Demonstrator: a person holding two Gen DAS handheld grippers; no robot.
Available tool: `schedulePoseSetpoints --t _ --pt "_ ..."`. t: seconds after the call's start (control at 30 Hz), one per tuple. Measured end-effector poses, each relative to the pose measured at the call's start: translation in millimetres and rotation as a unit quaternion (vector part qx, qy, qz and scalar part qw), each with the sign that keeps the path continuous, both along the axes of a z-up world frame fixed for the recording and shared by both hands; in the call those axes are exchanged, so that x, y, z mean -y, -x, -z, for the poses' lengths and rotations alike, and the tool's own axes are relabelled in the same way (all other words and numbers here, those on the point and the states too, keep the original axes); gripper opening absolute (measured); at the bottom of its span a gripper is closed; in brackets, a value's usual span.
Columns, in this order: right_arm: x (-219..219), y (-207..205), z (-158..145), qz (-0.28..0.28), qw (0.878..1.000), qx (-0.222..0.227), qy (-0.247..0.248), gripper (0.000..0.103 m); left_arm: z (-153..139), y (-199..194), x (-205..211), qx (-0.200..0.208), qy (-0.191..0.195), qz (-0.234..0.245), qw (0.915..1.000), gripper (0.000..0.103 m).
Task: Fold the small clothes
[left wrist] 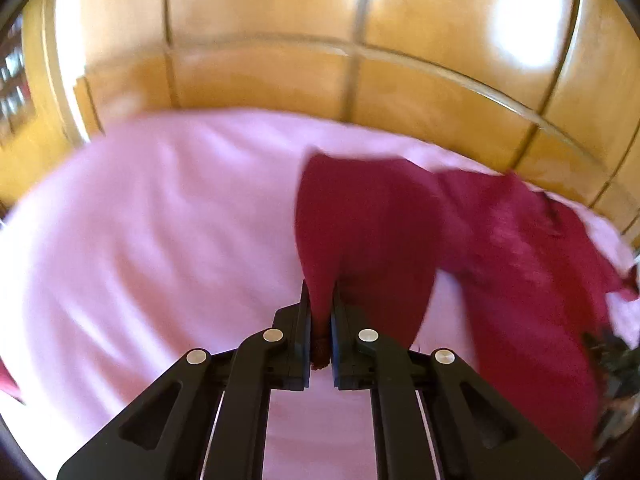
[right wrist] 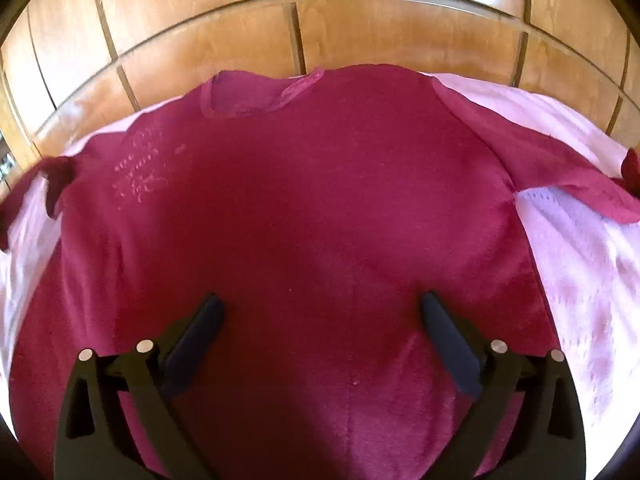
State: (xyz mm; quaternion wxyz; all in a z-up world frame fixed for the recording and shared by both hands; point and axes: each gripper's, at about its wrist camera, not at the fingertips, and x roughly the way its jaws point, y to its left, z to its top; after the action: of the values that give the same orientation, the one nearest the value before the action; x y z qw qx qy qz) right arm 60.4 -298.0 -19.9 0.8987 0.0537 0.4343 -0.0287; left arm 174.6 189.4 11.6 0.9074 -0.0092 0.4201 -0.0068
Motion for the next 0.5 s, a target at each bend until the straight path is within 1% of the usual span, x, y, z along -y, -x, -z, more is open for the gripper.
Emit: schedulePoseSetpoints --t 0.03,0.07,0.1,0.13,0.17,0.23,0.27,0.3,0.33,0.37,0.4,0.43,0.47,0.5 --pt "1.6 0.0 1.2 0.001 1.0 -0.001 0.003 0.1 -5.1 -3.6 -10.5 0.001 -0.021 -0.004 0.9998 0.006" --pt "1.0 0.0 1.7 0.001 1.0 -0.001 0.005 0.1 -12.5 -13.4 -31.5 -0.003 -0.053 -0.016 0.9984 0.006" --pt "0.9 0.2 2.8 0.002 1.0 0.0 0.005 0.1 -15.0 -21.6 -45.2 -0.009 -0.072 -0.023 0.9971 0.006" --pt "1.0 0.1 3.2 0.002 1.0 0.0 0.005 0.1 -17.0 -32.9 -60.5 -0.013 -0.102 -0.036 0.994 0.006" --pt "0.4 -0.2 3.4 0.002 1.0 -0.001 0.007 0.101 -18.1 -42.0 -70.8 -0.016 -0.122 -0.045 0.9914 0.006" --pt "-1.2 -1.8 4.4 0.002 1.0 -0.003 0.012 0.101 -19.1 -60.8 -89.9 -0.022 -0.146 -0.061 0.9872 0.006" --pt "-1.9 -2.5 4.9 0.002 1.0 -0.004 0.013 0.101 -19.1 -72.0 -99.8 -0.016 -0.169 -0.078 0.9825 0.006" --pt "-2.2 -2.9 5.1 0.002 1.0 -0.004 0.015 0.101 -17.9 -79.9 -105.8 -0.016 -0.175 -0.084 0.9809 0.006" --pt "-2.4 -3.2 5.1 0.003 1.0 -0.005 0.017 0.101 -14.5 -88.7 -110.5 -0.019 -0.178 -0.087 0.9801 0.01" --pt "-2.9 -3.6 5.2 0.003 1.0 -0.005 0.019 0.101 -7.3 -97.8 -113.4 -0.028 -0.197 -0.096 0.9753 0.015" --pt "-3.0 -3.8 5.2 0.003 1.0 -0.005 0.02 0.101 1.5 -105.2 -116.4 -0.042 -0.223 -0.113 0.9674 0.021" --pt "-3.0 -3.8 5.3 0.003 1.0 -0.005 0.021 0.101 7.2 -109.6 -119.0 -0.052 -0.233 -0.126 0.9628 0.034" --pt "-3.1 -3.8 5.6 0.003 1.0 -0.005 0.021 0.101 13.3 -111.8 -126.1 -0.061 -0.236 -0.151 0.9579 0.042" --pt "-3.2 -3.9 6.0 0.003 1.0 -0.005 0.021 0.101 16.5 -109.8 -136.2 -0.064 -0.224 -0.179 0.9559 0.044"
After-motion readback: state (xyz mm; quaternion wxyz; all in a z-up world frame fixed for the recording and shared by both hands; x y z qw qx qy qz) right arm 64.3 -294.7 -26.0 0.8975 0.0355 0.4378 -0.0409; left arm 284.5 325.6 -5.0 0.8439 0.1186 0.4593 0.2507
